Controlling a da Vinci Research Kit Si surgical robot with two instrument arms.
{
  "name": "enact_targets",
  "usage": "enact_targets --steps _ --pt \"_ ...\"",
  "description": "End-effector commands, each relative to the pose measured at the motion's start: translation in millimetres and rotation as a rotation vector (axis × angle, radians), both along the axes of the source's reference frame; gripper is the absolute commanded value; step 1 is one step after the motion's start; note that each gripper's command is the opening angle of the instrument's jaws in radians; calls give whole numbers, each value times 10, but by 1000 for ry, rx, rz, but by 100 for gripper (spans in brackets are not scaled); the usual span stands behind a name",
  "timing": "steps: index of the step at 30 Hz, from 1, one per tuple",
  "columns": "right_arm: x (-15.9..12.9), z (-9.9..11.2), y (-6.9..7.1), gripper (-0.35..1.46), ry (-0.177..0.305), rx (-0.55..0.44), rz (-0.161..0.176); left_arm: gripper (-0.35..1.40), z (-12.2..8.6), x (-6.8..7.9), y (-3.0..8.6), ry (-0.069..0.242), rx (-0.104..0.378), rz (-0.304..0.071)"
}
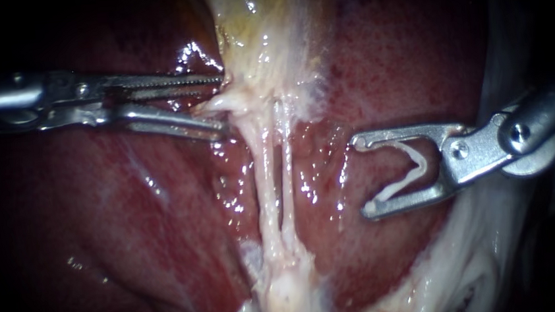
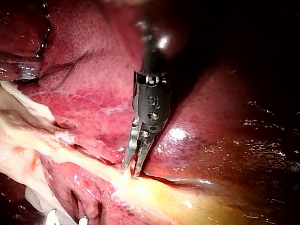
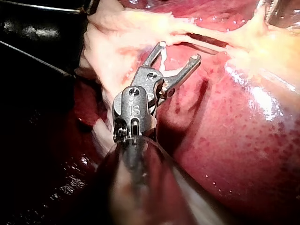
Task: Grabbing gallbladder
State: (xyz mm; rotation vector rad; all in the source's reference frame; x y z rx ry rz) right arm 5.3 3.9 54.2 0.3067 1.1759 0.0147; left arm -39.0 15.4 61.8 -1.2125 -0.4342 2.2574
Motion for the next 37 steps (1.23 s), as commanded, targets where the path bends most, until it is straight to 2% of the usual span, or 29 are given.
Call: enact_targets --steps 1,5,8,13,15,19,23,27,29,37 --pt "0 0 0 50 0 0 0 -35 -1 1 1 7 0 2" --pt "0 0 0 50 0 0 0 -35 -7 5 1 15 17 -18" --pt "0 0 0 50 0 0 0 -35 -19 6 -1 26 42 -55" --pt "0 0 0 50 0 0 0 -35 -48 7 -1 30 63 -68" --pt "0 0 0 50 0 0 0 -35 -62 12 4 27 71 -66" --pt "0 0 0 50 0 0 0 -35 -99 28 27 33 91 -86" --pt "0 0 0 50 0 0 0 -35 -120 43 45 43 87 -94" --pt "0 0 0 50 0 0 0 -35 -121 50 46 52 79 -107" --pt "0 0 0 50 0 0 0 -35 -120 50 45 60 76 -119" --pt "0 0 0 50 0 0 0 -35 -118 49 45 61 81 -124"
